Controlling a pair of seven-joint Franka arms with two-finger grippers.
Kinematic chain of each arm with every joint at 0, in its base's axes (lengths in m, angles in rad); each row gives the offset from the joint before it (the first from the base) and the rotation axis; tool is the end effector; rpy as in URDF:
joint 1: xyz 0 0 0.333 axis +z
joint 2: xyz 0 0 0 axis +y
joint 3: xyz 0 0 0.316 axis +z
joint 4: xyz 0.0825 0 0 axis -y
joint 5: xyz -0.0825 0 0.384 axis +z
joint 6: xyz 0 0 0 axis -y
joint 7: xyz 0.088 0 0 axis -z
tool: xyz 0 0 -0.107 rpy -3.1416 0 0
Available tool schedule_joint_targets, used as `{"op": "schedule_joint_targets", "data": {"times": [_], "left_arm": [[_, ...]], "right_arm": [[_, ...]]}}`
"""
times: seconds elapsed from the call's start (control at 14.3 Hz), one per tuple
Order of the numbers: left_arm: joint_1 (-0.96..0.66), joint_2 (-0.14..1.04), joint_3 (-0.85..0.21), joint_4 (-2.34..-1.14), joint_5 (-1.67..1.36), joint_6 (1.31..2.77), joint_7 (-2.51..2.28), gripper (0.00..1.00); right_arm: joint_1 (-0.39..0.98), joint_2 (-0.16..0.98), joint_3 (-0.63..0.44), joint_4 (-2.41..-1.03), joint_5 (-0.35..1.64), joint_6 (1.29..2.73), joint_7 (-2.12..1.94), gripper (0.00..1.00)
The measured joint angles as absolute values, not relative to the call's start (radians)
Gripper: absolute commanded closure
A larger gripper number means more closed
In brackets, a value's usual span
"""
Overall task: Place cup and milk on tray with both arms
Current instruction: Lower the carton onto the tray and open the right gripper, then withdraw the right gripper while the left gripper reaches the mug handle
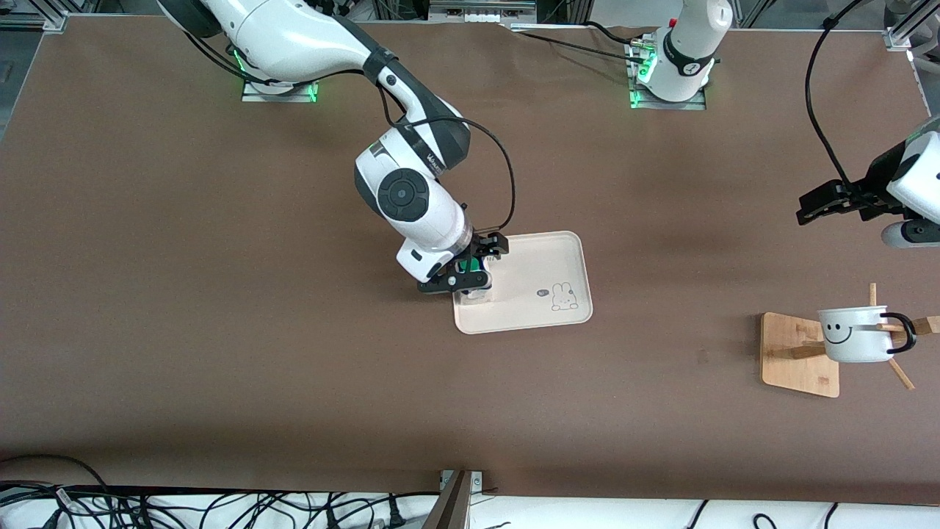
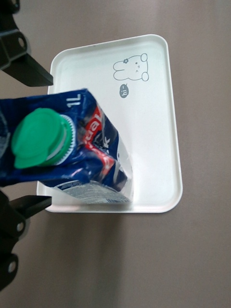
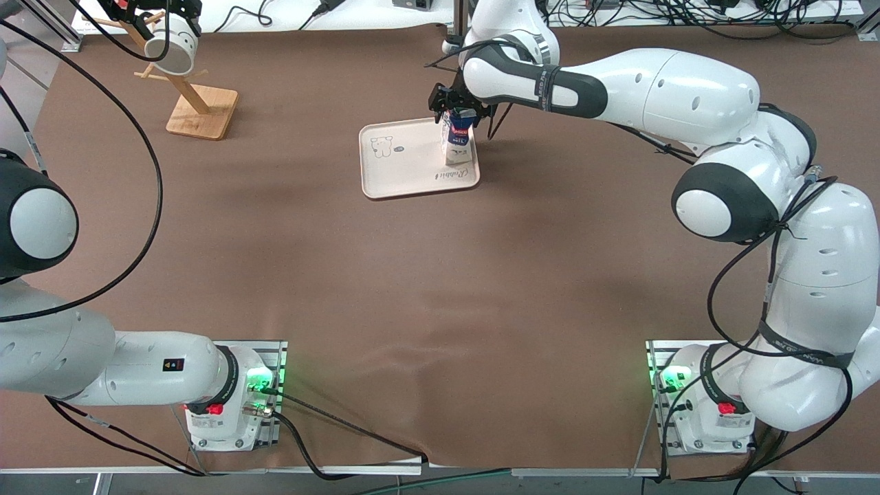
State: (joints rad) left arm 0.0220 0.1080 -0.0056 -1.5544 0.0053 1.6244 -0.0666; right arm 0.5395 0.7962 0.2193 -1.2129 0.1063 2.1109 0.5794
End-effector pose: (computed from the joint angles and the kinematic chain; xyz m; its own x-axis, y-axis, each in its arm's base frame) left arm 0.5898 0.0104 0.5750 0.9959 0.0826 -0.0376 0.0824 -0.9966 -0.0072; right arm 0.5835 0.4949 0.3197 0.9966 0.0630 -0.0522 0.0471 -0.9632 -0.2646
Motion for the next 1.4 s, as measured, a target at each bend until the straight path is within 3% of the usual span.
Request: {"op": "schedule_joint_targets", "data": {"times": [0.42,0.91,1.12,1.4], "left_arm": [[0.023,0.129,0.001,-1.583,0.005,1.690,-0.067,0.00],[0.024,0.109,0.038,-1.843,0.005,2.104,-0.065,0.00],[0.024,0.081,0.045,-1.964,0.005,2.301,-0.065,0.00],[0.020,0.077,0.051,-2.027,0.005,2.457,-0.063,0.00]], "right_arm": [[0.538,0.723,0.170,-1.183,0.085,2.071,0.579,0.00],[0.539,0.484,0.101,-1.171,0.082,1.774,0.669,0.00],[0.536,0.405,-0.035,-1.172,0.080,1.648,0.636,0.00],[0.525,0.400,-0.254,-1.182,0.080,1.535,0.414,0.00]]}}
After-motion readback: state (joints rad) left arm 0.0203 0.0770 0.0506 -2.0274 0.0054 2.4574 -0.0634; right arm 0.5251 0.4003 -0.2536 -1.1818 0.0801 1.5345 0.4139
